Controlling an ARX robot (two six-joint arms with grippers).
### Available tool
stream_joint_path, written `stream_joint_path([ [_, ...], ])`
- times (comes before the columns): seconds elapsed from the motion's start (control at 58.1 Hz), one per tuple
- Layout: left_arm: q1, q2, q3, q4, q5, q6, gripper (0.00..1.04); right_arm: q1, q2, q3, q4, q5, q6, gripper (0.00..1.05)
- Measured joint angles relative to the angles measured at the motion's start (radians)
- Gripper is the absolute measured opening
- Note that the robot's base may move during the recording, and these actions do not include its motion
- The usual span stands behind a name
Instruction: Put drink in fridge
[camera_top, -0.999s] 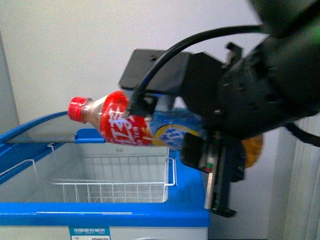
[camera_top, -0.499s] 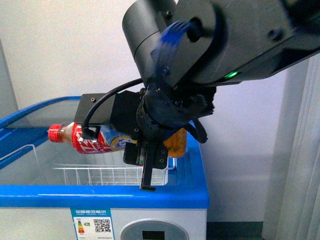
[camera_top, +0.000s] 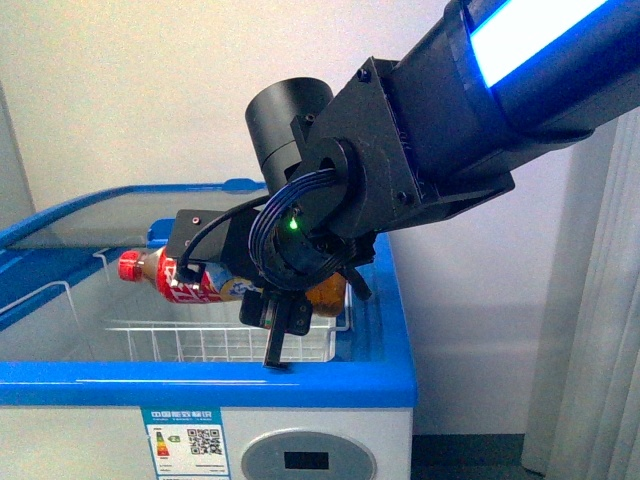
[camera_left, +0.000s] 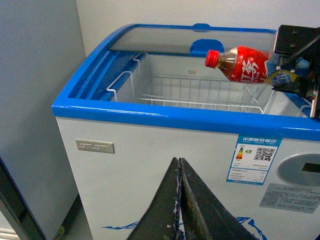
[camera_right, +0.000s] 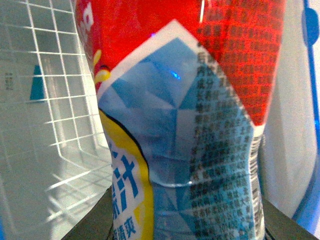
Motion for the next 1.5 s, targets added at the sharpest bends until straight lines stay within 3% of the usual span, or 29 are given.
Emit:
stream_joint_path([
  [0.655, 0.0, -0.001, 0.0, 0.0, 0.0, 0.0, 0.03, 0.0, 0.305, 0.292, 0.137, 0.085, -0.015, 0.41],
  [1.033, 0.0, -0.001, 0.0, 0.0, 0.0, 0.0, 0.03, 0.02, 0.38, 0.304, 0.159, 0.08, -0.023, 0.41],
  [1.309, 0.0, -0.001, 0.0, 0.0, 0.0, 0.0, 0.03, 0.016, 0.34, 0.241, 0.192, 0.059, -0.028, 0.98],
  [1.498, 0.0, -0.001, 0.0, 0.0, 0.0, 0.0, 0.03, 0.009, 0.271, 0.196, 0.209, 0.031, -0.037, 0.97],
])
